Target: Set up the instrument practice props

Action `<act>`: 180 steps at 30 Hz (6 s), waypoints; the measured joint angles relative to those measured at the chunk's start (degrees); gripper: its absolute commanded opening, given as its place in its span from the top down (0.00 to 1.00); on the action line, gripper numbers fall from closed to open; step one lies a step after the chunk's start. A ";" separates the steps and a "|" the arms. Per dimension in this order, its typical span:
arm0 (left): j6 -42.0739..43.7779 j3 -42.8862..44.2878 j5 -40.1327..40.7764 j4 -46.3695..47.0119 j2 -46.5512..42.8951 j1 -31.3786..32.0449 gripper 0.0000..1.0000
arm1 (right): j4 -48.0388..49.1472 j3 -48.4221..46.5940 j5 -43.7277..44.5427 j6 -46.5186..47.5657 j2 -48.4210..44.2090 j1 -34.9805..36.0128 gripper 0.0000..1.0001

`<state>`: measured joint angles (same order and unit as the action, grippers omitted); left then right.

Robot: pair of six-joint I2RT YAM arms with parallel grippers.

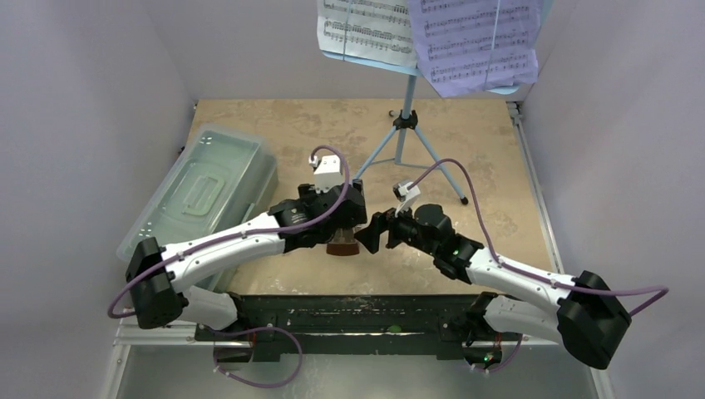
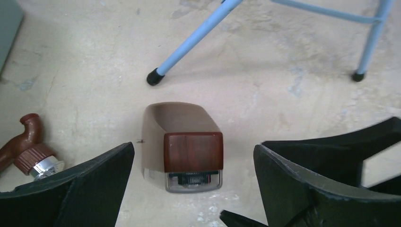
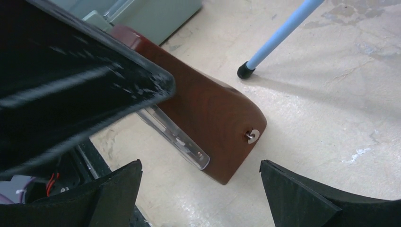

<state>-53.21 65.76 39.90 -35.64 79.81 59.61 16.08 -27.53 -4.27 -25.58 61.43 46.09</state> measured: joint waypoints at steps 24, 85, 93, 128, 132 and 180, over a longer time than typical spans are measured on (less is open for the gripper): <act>16.02 -2.47 8.63 4.70 -28.63 -1.84 0.00 | -26.08 -38.51 41.00 -14.36 26.08 17.05 0.22; 66.07 -21.24 -53.42 25.90 -12.85 -19.98 0.02 | 6.91 -2.32 12.09 22.97 8.11 1.36 0.01; 73.09 -22.64 -58.80 30.71 -14.67 -20.24 0.00 | 2.56 -0.79 12.26 21.66 2.93 0.74 0.01; 80.28 -16.15 -87.03 42.86 8.90 -27.74 0.56 | 20.37 10.45 -10.56 20.61 -10.62 -11.69 0.01; 80.30 -16.15 -87.14 42.60 8.57 -27.71 0.70 | 26.14 11.52 -17.99 19.10 -8.46 -15.96 0.01; 84.56 -19.65 -84.70 32.92 -6.25 -26.10 1.00 | 64.78 8.46 -47.82 17.66 21.81 -16.98 0.20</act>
<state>31.35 46.11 -44.80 -2.72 73.56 33.52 80.86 -19.07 -52.10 -7.92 83.24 29.10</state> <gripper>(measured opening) 0.650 0.857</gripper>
